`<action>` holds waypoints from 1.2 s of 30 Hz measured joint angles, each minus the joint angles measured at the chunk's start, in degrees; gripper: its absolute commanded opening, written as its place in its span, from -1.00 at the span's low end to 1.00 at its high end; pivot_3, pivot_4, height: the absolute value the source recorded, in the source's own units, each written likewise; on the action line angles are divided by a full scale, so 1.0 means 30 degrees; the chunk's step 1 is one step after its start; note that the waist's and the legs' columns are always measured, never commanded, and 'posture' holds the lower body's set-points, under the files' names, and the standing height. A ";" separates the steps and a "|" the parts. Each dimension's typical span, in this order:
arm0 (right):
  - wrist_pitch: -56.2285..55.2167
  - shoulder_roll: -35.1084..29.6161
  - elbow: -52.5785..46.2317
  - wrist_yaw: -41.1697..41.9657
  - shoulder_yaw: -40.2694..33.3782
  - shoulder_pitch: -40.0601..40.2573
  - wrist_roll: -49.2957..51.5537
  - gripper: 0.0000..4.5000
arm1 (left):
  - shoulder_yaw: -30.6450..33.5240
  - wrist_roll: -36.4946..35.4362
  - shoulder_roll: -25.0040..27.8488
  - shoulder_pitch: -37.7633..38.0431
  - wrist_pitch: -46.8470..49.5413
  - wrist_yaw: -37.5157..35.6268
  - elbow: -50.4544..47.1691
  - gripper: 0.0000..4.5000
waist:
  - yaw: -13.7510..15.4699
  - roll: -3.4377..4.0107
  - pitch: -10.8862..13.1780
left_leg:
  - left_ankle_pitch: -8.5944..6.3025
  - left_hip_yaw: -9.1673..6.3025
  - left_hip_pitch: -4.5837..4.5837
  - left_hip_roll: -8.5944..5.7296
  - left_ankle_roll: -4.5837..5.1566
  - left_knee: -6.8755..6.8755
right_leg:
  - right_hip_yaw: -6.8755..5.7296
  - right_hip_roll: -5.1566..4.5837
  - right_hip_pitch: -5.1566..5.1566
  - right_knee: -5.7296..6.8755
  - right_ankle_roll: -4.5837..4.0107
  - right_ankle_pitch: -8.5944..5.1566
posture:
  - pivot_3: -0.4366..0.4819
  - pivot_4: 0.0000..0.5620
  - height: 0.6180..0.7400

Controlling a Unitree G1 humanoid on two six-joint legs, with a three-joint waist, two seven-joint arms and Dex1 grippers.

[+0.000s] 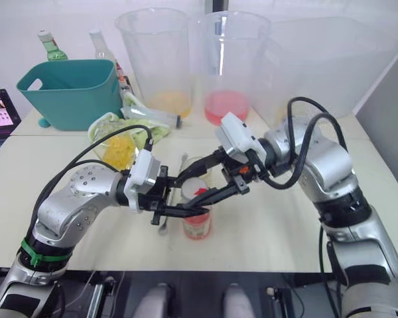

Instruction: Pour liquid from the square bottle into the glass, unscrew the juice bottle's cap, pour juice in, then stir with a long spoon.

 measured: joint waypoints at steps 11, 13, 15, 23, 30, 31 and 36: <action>0.1624 -0.0532 -0.1128 -0.1841 -0.2666 0.0846 -0.0098 0.98 | 0.0392 -0.0277 0.0178 0.0127 0.0321 -0.0088 0.0079 -0.32 | -0.0088 0.0000 0.0000 | -0.0002 -0.0024 -0.0024 -0.0004 0.0002 -0.0014 | -0.0019 -0.0002 -0.0022 0.0008 -0.0003 0.0002 | -0.05 -0.47 0.88; 0.2577 -0.0537 -0.2725 -0.4207 -0.4017 0.2237 0.0299 0.98 | 0.0404 -0.0277 0.0166 0.0138 0.0260 -0.0173 0.0134 -0.32 | -0.0083 0.0000 0.0000 | -0.0002 -0.0024 -0.0026 -0.0007 0.0002 -0.0020 | -0.0018 -0.0004 -0.0022 0.0005 -0.0003 0.0001 | -0.05 -0.47 0.88; 0.4142 -0.0447 -0.4701 -0.6833 -0.5352 0.3594 0.1331 0.98 | 0.0396 -0.0269 0.0144 0.0163 0.0104 -0.0231 0.0219 -0.32 | -0.0081 0.0000 0.0000 | -0.0002 -0.0024 -0.0029 -0.0007 0.0002 -0.0021 | -0.0015 -0.0003 -0.0022 0.0005 -0.0003 0.0001 | -0.05 -0.47 0.88; 0.7947 0.0104 -1.1171 -1.5128 -0.7893 0.6954 0.5779 0.98 | 0.0339 -0.0227 -0.0204 0.0041 -0.0058 -0.0450 0.0756 -0.32 | -0.0076 -0.0001 0.0000 | -0.0001 -0.0021 -0.0026 -0.0010 0.0002 -0.0027 | -0.0007 -0.0004 -0.0016 -0.0006 -0.0002 0.0001 | -0.05 -0.47 0.88; 0.8657 -0.0123 -1.2523 -1.8372 -0.7709 0.7809 0.6319 0.98 | 0.0012 0.0021 -0.0828 -0.0724 -0.0432 -0.1190 0.2061 -0.32 | 0.0067 -0.0002 -0.0001 | -0.0001 -0.0019 -0.0034 -0.0015 0.0002 -0.0017 | -0.0005 -0.0005 -0.0011 -0.0020 -0.0001 0.0000 | -0.05 -0.47 0.88; 0.8676 -0.0211 -1.2551 -1.8626 -0.7519 0.7908 0.6235 0.98 | 0.0014 0.0023 -0.0860 -0.0730 -0.0449 -0.1256 0.2152 -0.32 | 0.0078 -0.0002 -0.0001 | -0.0001 -0.0019 -0.0035 -0.0016 0.0002 -0.0017 | -0.0004 -0.0006 -0.0011 -0.0021 0.0000 0.0000 | -0.05 -0.47 0.88; 0.8722 -0.0305 -1.2672 -1.9284 -0.6871 0.7958 0.6163 0.32 | 0.0020 0.0049 -0.0964 -0.0733 -0.0507 -0.1376 0.2280 -0.32 | 0.0153 -0.0003 -0.0002 | 0.0000 -0.0019 -0.0033 -0.0014 0.0002 -0.0016 | -0.0004 -0.0004 -0.0010 -0.0022 0.0000 0.0000 | -0.05 -0.47 0.88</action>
